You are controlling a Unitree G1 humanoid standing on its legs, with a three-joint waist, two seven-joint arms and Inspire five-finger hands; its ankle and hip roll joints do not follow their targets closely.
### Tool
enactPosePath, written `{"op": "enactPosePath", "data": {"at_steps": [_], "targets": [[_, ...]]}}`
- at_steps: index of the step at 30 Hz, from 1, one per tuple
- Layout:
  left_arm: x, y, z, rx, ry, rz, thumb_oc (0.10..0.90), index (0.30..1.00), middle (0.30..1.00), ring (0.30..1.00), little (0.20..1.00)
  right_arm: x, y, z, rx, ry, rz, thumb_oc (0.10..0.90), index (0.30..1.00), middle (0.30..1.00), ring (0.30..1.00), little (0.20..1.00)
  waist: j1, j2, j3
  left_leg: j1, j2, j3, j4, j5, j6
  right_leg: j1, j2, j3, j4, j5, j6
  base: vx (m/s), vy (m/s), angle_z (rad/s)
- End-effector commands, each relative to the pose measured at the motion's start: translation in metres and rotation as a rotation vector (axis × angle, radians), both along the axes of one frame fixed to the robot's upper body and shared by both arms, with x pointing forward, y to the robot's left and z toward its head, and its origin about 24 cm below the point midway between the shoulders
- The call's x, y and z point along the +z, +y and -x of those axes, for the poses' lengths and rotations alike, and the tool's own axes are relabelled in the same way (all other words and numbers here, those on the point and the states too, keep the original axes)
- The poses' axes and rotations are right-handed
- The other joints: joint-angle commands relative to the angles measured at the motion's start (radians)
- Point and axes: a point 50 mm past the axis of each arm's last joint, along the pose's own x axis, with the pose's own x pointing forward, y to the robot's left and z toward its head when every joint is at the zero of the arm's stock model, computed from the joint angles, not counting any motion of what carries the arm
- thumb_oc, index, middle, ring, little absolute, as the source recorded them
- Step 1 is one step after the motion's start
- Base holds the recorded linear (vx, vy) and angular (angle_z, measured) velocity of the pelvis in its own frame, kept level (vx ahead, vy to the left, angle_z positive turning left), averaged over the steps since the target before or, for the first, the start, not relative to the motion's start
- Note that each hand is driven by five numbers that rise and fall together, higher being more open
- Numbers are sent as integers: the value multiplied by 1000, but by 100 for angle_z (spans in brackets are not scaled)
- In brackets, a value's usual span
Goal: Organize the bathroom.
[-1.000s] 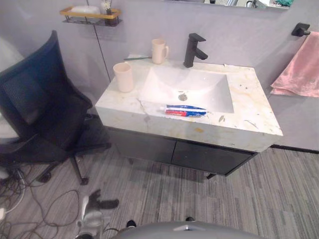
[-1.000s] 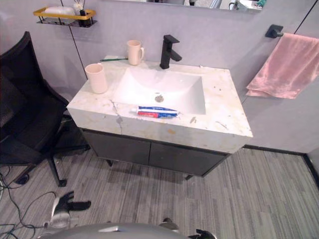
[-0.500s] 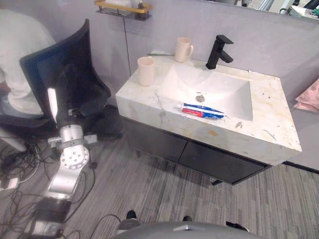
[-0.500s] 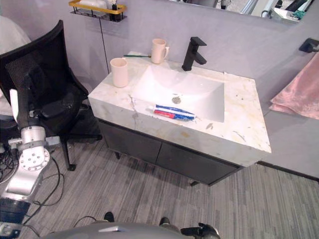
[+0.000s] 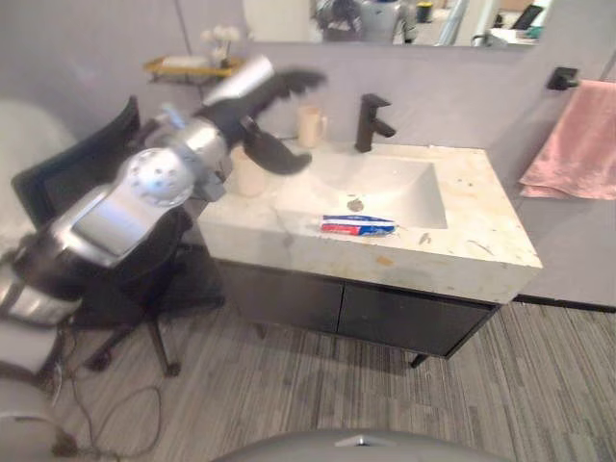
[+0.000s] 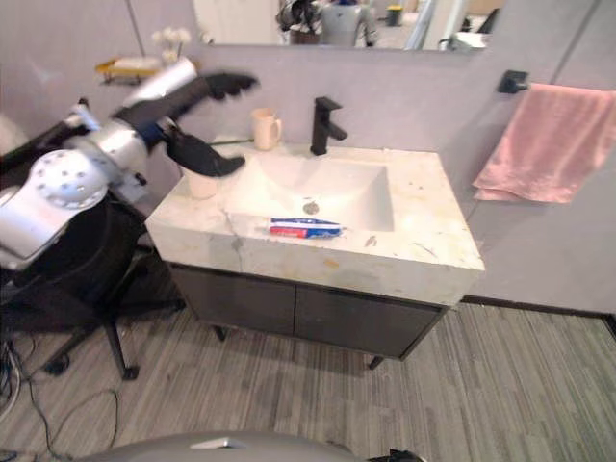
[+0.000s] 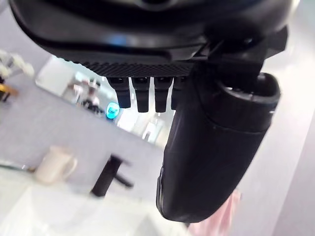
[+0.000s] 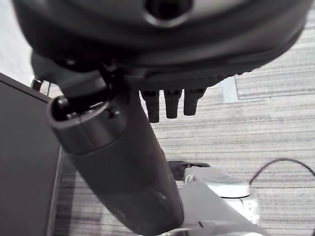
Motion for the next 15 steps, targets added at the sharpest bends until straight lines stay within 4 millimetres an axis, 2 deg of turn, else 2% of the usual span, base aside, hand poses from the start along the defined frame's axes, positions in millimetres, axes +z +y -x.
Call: {"op": "enactPosePath", "data": {"at_steps": [1, 5, 8, 13, 15], "targets": [[30, 9, -18, 60, 27, -45, 800, 900, 900, 900, 900, 10, -14, -38, 79, -54, 49, 800, 900, 900, 900, 900, -5, 7, 23, 43, -37, -5, 5, -99, 44, -10, 2, 36, 1, -22, 49, 11, 22, -15], [5, 12, -37, 113, 157, -138, 800, 900, 900, 900, 900, 11, -16, -42, 80, -44, 53, 800, 900, 900, 900, 900, -21, 16, 17, 48, -39, 7, 5, -103, 48, -12, 6, 50, 0, -26, 47, 12, 17, -16], [-24, 19, -50, 161, 233, -183, 800, 900, 900, 900, 900, 11, -17, -40, 77, -18, 59, 800, 900, 900, 900, 900, -33, 20, 11, 56, -42, 18, 5, -106, 52, -8, 10, 59, 1, -30, 44, 29, 11, -4], [-36, 18, -54, 177, 248, -221, 800, 900, 900, 900, 900, 11, -18, -36, 67, 0, 60, 800, 900, 900, 900, 900, -38, 19, 6, 60, -43, 21, 5, -110, 55, -6, 12, 62, 1, -35, 43, 14, -3, -7], [-38, 19, -56, 206, 183, -280, 800, 900, 900, 900, 900, 10, -19, -33, 69, 3, 58, 800, 900, 900, 900, 900, -41, 18, 3, 63, -44, 22, 5, -114, 58, -4, 14, 65, 0, -39, 41, 17, -6, -2]]}}
